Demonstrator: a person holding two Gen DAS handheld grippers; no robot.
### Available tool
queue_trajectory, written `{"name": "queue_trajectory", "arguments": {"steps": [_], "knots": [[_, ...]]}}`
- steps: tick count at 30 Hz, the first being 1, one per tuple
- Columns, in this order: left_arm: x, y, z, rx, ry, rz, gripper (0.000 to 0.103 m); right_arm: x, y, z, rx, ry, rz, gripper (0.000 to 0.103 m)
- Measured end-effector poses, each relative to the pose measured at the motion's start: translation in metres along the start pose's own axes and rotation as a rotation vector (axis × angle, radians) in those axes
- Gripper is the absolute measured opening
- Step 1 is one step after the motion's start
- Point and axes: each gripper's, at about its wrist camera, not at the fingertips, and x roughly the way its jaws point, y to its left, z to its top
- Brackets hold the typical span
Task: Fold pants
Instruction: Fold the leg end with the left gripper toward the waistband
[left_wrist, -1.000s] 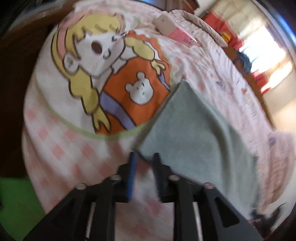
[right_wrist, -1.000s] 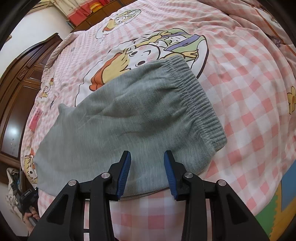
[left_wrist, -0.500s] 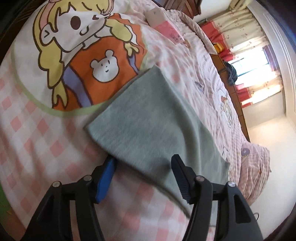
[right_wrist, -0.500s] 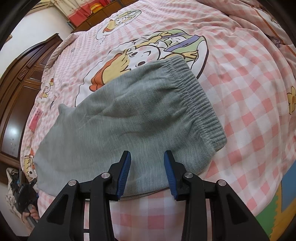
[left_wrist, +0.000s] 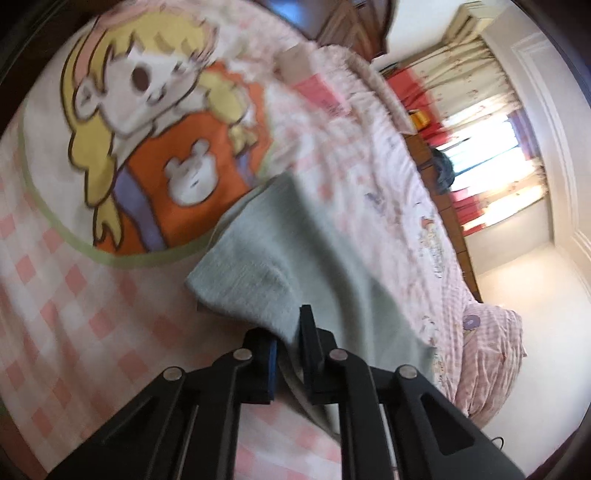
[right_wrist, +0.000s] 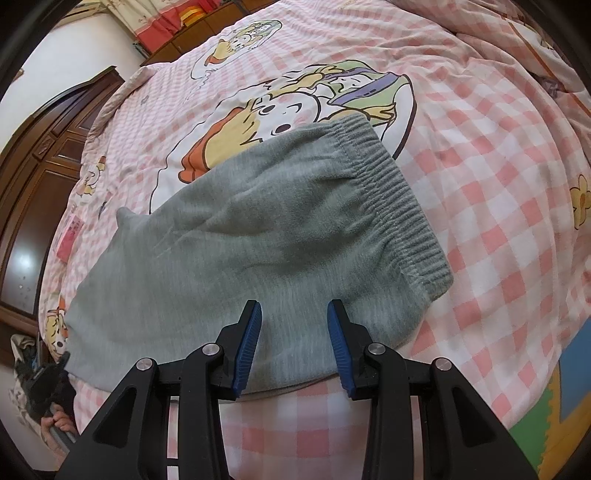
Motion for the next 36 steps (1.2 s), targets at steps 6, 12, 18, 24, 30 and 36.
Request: {"name": "queue_trajectory", "arguments": {"steps": [6,12,18,24,30,36], "knots": [[-0.027,-0.056,-0.002,0.186,-0.041,-0.081,0.008,-0.01,0.005,-0.002,-0.021,-0.01,0.016,0.038],[-0.036,-0.133,-0.018,0.417,-0.009,-0.192,0.008,-0.021,0.008,-0.006,-0.041,-0.029,0.04,0.038],[-0.014,-0.185,-0.05,0.56,0.099,-0.249,0.008,-0.027,0.006,-0.01,-0.039,-0.044,0.061,0.038],[0.035,-0.217,-0.093,0.673,0.254,-0.237,0.008,-0.026,-0.003,-0.016,-0.019,-0.04,0.077,0.038],[0.086,-0.228,-0.137,0.751,0.402,-0.195,0.008,-0.024,-0.009,-0.017,0.002,-0.037,0.092,0.038],[0.132,-0.221,-0.173,0.806,0.593,-0.066,0.027,-0.025,-0.005,-0.017,-0.012,-0.036,0.076,0.038]]}}
